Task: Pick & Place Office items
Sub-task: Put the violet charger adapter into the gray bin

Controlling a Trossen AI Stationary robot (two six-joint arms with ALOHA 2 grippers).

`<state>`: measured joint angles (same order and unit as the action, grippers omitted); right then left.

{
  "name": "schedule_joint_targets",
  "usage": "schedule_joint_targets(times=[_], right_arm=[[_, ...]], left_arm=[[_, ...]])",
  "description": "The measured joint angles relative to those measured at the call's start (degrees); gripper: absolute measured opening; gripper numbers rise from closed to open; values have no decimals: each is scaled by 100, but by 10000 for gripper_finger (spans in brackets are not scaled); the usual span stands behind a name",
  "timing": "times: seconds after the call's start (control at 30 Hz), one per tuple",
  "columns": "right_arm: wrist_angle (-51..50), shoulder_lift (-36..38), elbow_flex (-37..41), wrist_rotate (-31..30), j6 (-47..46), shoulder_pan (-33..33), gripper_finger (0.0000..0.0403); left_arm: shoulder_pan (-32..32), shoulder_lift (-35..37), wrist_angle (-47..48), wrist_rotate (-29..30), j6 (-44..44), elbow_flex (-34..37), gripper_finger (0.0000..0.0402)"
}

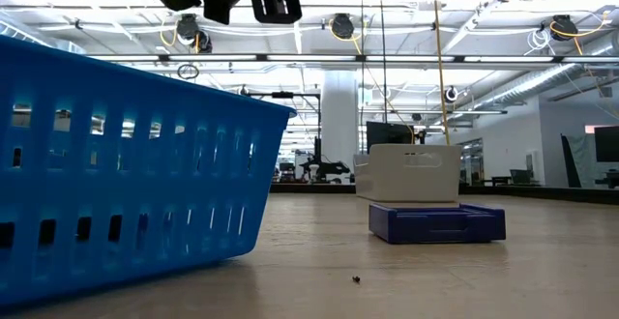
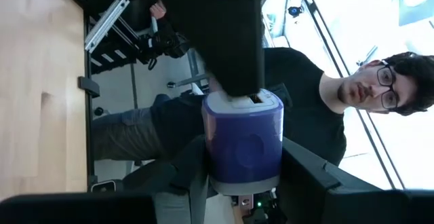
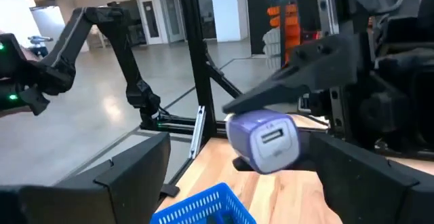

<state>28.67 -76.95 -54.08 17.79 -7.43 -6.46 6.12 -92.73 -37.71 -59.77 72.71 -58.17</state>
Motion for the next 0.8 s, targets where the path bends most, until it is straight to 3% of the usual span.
schedule_joint_targets(times=[0.8], right_arm=[[354,-254,-161,38,-161,-7,345]], left_arm=[[-106,2,-5,31,146,0,135]])
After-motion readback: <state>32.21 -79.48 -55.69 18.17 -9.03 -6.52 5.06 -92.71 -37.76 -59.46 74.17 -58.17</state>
